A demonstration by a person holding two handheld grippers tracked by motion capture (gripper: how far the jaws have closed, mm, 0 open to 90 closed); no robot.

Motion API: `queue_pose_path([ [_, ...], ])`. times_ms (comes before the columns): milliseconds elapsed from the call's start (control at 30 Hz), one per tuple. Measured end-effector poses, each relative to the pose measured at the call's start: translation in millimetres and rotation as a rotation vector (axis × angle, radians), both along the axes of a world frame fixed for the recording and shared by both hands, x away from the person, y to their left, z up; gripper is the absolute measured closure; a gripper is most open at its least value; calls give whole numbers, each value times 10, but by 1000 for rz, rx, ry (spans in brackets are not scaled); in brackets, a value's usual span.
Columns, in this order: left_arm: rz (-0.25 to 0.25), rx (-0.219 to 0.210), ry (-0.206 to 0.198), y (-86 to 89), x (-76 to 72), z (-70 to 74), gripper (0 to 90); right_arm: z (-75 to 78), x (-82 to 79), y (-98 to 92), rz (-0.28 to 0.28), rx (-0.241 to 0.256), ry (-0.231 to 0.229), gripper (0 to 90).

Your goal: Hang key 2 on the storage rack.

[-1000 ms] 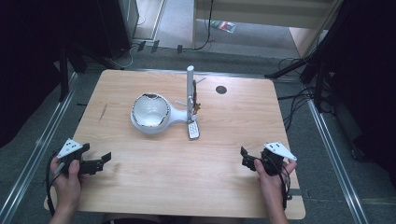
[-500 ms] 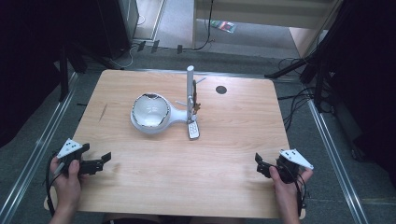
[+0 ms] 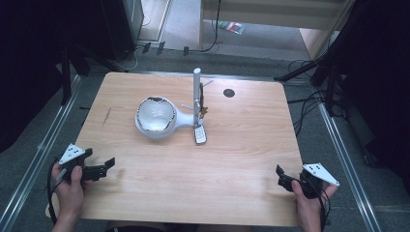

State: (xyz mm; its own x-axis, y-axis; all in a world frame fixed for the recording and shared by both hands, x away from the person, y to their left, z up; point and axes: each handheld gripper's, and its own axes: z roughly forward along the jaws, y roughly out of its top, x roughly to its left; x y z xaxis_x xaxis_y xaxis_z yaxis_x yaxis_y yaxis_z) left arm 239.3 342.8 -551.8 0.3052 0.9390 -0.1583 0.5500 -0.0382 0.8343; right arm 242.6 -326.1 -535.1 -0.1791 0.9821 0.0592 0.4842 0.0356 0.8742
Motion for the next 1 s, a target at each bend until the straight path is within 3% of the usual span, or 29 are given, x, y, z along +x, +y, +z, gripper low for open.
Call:
queue_pose_path([
  [267,4,0,-4,4,-5,1,0,-43,-121,-105,3,-14,-12,7],
  [400,1,0,-3,4,-6,1,0,-78,-164,-169,-37,-17,-3,7],
  [1000,3,-16,-18,15,-26,1,0,-109,-160,-100,-28,-82,5,7],
])
